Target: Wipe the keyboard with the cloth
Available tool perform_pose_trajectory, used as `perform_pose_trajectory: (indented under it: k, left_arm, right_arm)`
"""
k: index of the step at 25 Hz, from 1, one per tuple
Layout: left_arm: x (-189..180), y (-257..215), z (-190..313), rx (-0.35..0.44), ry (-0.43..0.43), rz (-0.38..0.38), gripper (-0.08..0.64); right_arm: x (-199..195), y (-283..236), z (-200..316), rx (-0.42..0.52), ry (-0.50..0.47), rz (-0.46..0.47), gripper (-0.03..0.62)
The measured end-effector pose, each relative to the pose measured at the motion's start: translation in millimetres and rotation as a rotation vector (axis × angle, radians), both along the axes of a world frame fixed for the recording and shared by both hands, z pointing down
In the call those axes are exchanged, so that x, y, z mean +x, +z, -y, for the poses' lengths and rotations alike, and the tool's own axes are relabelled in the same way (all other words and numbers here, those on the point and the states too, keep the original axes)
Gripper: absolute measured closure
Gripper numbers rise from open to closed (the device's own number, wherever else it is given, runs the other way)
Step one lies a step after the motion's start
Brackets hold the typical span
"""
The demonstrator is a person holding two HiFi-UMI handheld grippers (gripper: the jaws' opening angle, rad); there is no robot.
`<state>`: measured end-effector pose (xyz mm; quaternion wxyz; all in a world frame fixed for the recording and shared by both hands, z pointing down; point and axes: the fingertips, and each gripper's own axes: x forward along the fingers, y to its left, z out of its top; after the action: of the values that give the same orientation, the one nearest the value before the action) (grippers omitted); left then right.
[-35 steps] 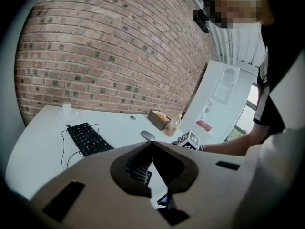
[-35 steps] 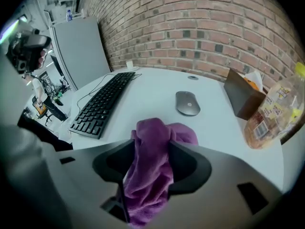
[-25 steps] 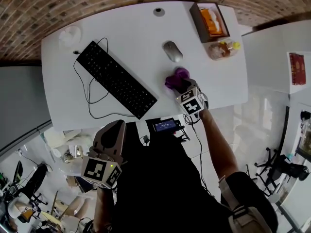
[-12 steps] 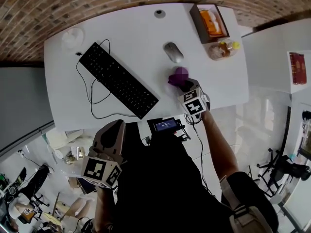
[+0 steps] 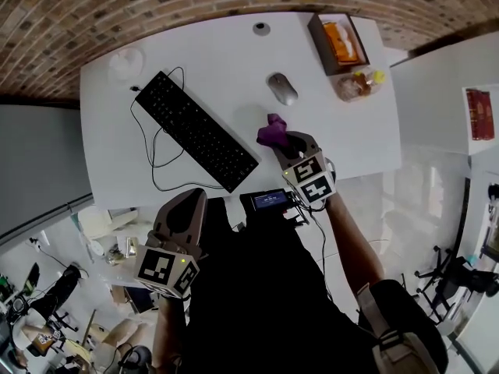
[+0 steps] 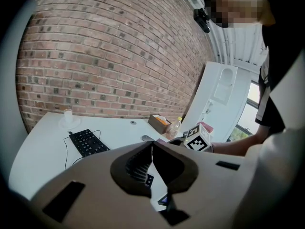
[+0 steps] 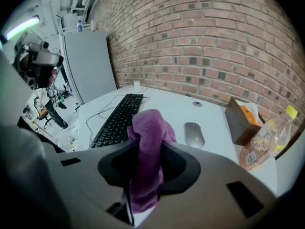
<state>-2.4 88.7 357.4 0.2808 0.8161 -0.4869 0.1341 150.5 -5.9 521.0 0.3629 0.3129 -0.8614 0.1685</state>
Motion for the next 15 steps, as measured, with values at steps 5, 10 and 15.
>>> perform_pose_trajectory:
  k: [5,10,15]
  left_arm:
    - [-1.4,-2.2,-2.7,0.009,-0.016,0.007,0.546]
    - [-7.9,-2.1,-10.7,-0.01,-0.048,0.017,0.546]
    - [-15.6,-0.3,-15.6,0.025,-0.063,0.022,0.546]
  right_arm:
    - [-35.4,-16.7,-15.8,0.008,-0.096,0.051,0.471]
    - [-64.8,1.0,-32.6,-0.035,-0.187,0.057,0.471]
    - [-89.5,22.0,-42.7,-0.079,-0.244,0.05,0.471]
